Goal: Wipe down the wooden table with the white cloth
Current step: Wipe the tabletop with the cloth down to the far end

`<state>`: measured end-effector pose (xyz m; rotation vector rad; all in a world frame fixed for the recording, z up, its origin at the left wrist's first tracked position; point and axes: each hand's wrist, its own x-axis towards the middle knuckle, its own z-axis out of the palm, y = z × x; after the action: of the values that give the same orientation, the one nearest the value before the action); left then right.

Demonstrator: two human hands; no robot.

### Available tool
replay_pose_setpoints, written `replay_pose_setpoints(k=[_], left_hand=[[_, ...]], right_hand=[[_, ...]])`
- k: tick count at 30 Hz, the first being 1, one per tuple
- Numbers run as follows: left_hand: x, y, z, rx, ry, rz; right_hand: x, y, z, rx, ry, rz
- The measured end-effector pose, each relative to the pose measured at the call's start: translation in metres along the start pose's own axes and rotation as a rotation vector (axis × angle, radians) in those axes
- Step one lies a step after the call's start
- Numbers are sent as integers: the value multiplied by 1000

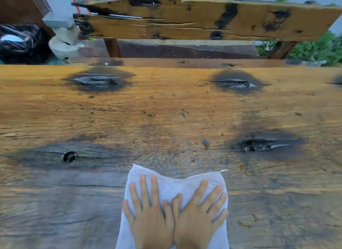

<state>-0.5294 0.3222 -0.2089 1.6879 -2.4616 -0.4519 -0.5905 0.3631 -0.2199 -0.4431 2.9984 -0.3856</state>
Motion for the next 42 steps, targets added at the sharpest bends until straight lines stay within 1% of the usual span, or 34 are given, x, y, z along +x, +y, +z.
replay_pose_setpoints(k=[3, 6, 10, 16, 27, 33, 37, 42], left_hand=[[54, 16, 3, 15, 2, 54], [112, 35, 5, 4, 23, 40], [179, 56, 10, 39, -7, 15], [295, 102, 18, 25, 30, -54], [474, 166, 25, 72, 72, -66], [509, 182, 23, 130, 77, -91], [508, 183, 22, 120, 70, -78], [497, 178, 24, 114, 97, -21]], right_hand=[[48, -33, 5, 18, 12, -6], [99, -63, 10, 9, -2, -15], [163, -98, 20, -55, -50, -4], [275, -161, 30, -33, -63, -74], [434, -259, 37, -6, -91, -113], [468, -279, 39, -34, -97, -149], [469, -278, 39, -49, -105, -166], [462, -269, 36, -61, -104, -252]])
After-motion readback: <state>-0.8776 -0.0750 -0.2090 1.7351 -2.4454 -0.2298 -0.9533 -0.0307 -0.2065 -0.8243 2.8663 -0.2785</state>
